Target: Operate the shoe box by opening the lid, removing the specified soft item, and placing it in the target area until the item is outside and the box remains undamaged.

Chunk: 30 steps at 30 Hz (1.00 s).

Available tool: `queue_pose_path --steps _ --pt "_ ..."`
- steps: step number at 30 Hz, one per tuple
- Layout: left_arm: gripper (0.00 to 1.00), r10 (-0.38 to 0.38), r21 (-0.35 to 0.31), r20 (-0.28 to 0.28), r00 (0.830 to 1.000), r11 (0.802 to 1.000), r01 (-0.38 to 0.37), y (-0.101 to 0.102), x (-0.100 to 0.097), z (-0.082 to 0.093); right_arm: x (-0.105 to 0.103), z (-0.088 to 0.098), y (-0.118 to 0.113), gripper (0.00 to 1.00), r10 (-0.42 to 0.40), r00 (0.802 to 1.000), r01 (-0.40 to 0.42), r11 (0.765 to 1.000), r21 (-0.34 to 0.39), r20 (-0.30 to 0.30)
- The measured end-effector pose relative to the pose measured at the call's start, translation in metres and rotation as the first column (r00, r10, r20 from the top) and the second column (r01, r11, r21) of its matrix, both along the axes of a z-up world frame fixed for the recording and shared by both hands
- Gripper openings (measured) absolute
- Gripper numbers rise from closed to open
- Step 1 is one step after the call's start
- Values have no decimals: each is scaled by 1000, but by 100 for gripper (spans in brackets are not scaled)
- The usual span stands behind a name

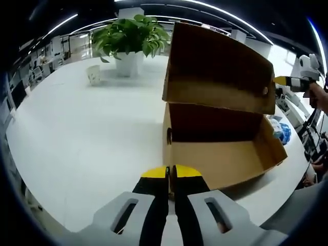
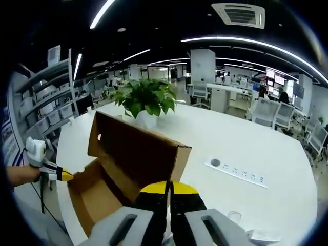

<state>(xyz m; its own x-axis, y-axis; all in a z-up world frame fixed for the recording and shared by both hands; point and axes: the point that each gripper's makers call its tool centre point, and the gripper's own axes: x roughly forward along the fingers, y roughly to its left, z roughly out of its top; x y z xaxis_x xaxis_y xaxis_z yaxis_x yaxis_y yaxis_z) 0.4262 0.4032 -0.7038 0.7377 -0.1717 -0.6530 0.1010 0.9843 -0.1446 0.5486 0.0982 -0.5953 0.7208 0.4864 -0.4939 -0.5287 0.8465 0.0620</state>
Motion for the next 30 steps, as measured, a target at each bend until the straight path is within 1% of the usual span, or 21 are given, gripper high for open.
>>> queue_pose_path --steps 9,16,24,30 --pt "0 -3 -22 7 1000 1000 3 0 0 0 -17 3 1 0 -21 999 21 999 32 29" --pt "0 -8 -37 16 1000 999 9 0 0 0 -40 4 2 0 -39 999 37 998 55 38" --pt "1 -23 -51 23 999 998 24 0 -1 0 -61 0 4 0 -63 997 59 995 82 40" --pt "1 -47 -46 25 999 998 48 -1 0 1 -70 -6 5 0 -81 996 76 992 97 40"
